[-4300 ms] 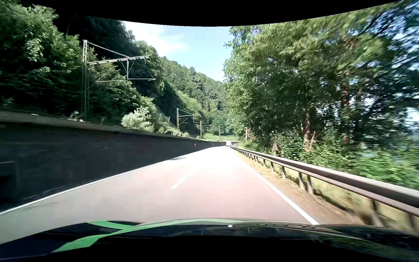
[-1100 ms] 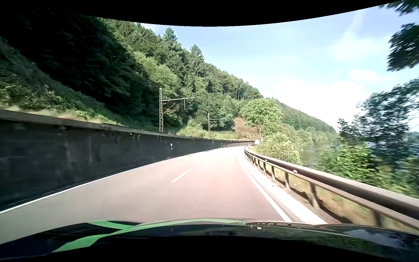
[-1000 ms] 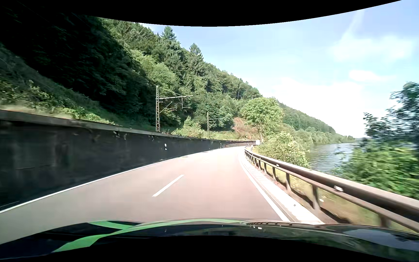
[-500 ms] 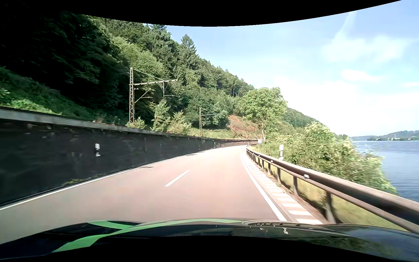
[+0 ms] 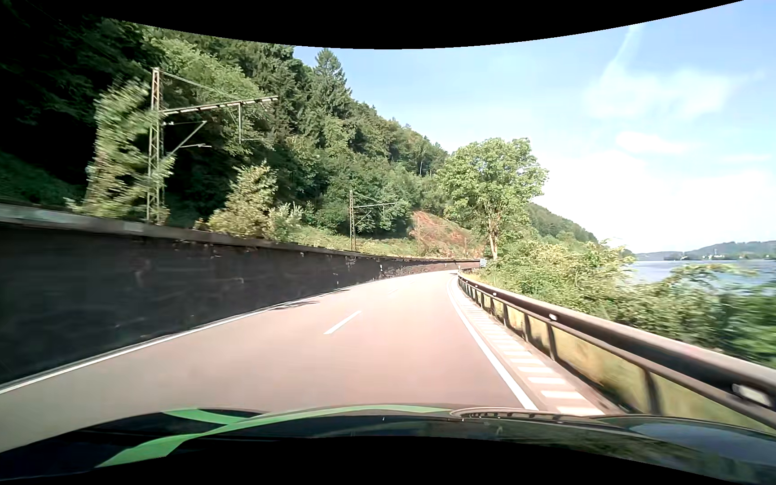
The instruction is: Follow the waypoints while adhering to traffic rules and regulations
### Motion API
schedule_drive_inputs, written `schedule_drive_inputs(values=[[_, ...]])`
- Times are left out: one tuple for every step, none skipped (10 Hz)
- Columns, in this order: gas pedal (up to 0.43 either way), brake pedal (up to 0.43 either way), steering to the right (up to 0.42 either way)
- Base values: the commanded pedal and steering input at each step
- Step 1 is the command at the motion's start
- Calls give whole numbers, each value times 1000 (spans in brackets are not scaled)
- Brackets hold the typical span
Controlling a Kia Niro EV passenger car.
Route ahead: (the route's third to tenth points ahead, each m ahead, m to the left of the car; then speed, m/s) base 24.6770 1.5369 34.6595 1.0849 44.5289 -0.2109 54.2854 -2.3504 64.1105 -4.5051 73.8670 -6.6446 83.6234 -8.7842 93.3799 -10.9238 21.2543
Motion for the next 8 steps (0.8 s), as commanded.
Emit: schedule_drive_inputs(values=[[177,0,16],[177,0,16],[169,0,16],[169,0,16],[169,0,16],[177,0,16],[189,0,16],[220,0,16]])
